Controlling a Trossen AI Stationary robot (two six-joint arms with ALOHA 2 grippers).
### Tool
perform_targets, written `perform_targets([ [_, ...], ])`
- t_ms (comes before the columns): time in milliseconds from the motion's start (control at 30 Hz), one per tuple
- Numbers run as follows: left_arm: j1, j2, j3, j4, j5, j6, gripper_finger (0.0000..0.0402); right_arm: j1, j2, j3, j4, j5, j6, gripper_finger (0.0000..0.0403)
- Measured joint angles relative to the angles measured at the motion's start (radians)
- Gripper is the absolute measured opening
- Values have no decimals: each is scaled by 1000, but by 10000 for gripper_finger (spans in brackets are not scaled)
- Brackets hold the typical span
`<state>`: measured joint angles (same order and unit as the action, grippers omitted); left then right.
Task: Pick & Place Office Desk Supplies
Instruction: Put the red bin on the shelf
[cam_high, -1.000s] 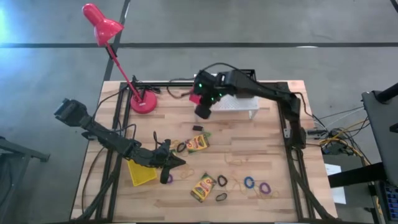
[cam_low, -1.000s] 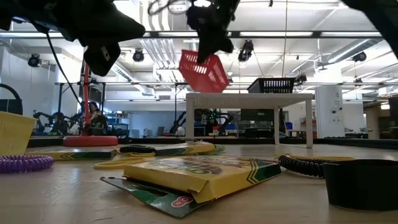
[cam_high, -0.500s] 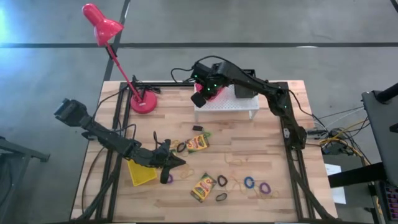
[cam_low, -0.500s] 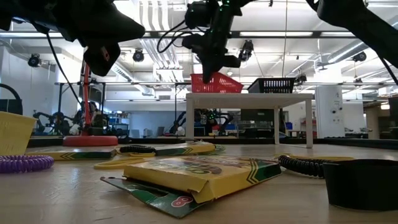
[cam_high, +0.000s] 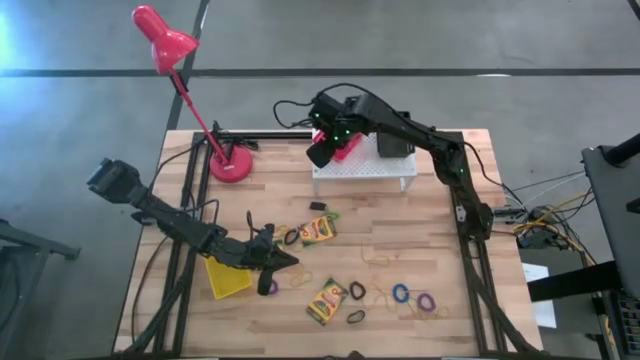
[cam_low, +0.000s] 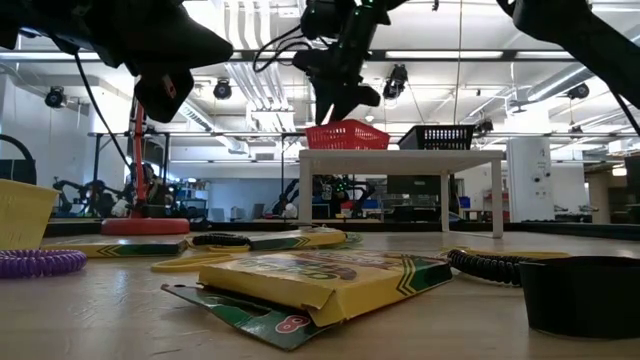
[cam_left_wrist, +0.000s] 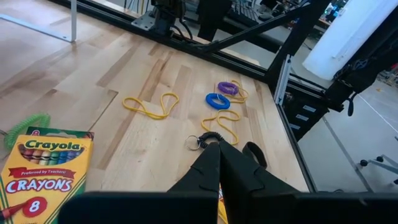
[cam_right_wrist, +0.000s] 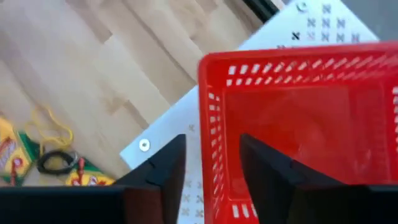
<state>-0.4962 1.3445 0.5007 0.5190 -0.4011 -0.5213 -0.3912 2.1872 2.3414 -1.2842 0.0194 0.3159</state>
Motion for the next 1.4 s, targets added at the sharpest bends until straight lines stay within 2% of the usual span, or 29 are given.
perform_targets([
  [133, 0, 0, 0, 0, 0, 0, 6, 8, -47, 12, -20, -30, -177, 176],
  [333, 0, 0, 0, -8, 0, 0, 6, 46, -100, 12, -216, -31, -652, 175],
  [467, 0, 0, 0, -8, 0, 0, 6, 74, -98, 11, -268, 50, -865, 167],
  [567, 0, 0, 0, -9, 0, -1, 6, 83, -86, 8, -248, 165, -963, 160],
  [633, 0, 0, 0, -9, 0, 0, 6, 84, -75, 7, -238, 190, -1018, 156],
  [833, 0, 0, 0, -15, 1, -3, 6, 68, -32, 5, -237, 193, -1103, 144],
  [1100, 0, 0, 0, -17, 1, -3, 6, 46, 1, -1, -246, 233, -1107, 124],
  [1200, 0, 0, 0, -17, 1, -3, 6, 39, 2, -1, -246, 222, -1080, 100],
  [1400, 0, 0, 0, -17, 1, -3, 6, 15, 2, -1, -244, 204, -966, 26],
])
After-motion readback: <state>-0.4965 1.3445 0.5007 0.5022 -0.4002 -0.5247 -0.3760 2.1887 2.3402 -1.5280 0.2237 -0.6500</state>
